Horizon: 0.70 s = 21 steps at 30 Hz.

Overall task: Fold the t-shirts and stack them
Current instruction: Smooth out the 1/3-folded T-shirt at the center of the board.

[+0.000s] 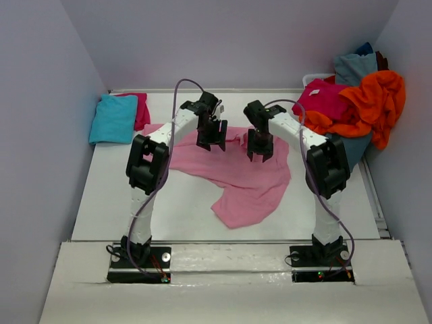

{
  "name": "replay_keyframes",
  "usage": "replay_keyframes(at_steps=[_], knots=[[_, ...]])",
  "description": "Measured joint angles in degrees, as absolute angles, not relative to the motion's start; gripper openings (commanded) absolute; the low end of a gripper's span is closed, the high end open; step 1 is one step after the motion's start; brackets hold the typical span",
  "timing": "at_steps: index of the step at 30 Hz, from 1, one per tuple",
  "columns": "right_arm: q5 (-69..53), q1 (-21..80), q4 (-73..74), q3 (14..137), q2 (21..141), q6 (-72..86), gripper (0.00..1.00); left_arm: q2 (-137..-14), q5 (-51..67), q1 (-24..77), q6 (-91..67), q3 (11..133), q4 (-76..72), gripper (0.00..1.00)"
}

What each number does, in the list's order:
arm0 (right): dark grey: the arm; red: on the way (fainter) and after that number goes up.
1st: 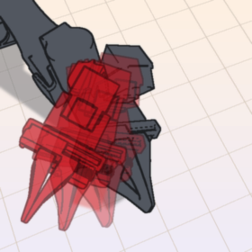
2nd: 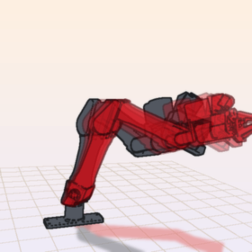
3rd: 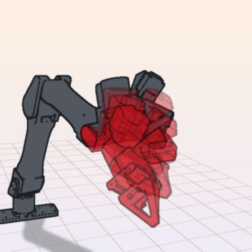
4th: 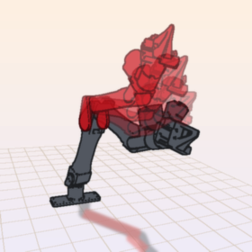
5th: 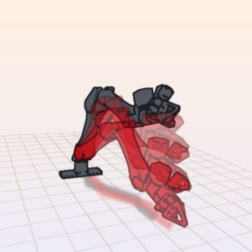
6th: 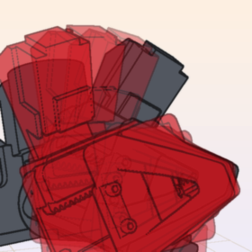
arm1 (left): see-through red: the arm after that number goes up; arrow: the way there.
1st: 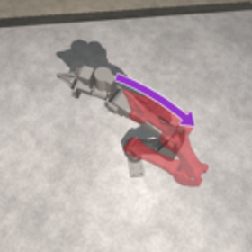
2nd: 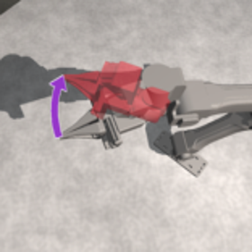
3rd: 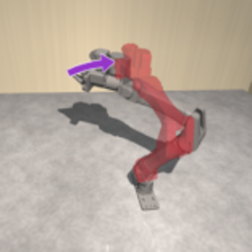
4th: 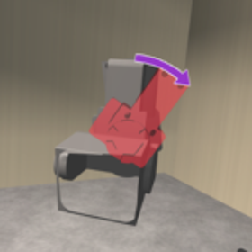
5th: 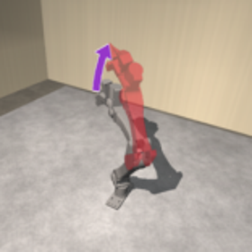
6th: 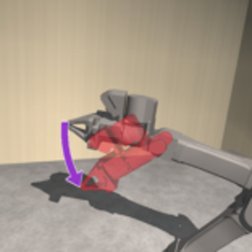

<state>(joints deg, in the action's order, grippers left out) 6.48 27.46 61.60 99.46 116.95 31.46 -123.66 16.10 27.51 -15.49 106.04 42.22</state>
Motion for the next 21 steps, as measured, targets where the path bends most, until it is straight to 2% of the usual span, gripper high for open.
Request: replay_keyframes(at_steps=[8, 21], knots=[[6.2, 27.5, 58.0, 98.4, 121.8, 31.5, 0.48, -123.9, 16.1, 27.6, -15.5, 106.0, 42.3, 0.73], [9.1, 27.5, 57.1, 104.6, 126.5, 30.4, 0.45, -123.9, 16.1, 27.6, -15.4, 106.0, 42.3, 0.73]])
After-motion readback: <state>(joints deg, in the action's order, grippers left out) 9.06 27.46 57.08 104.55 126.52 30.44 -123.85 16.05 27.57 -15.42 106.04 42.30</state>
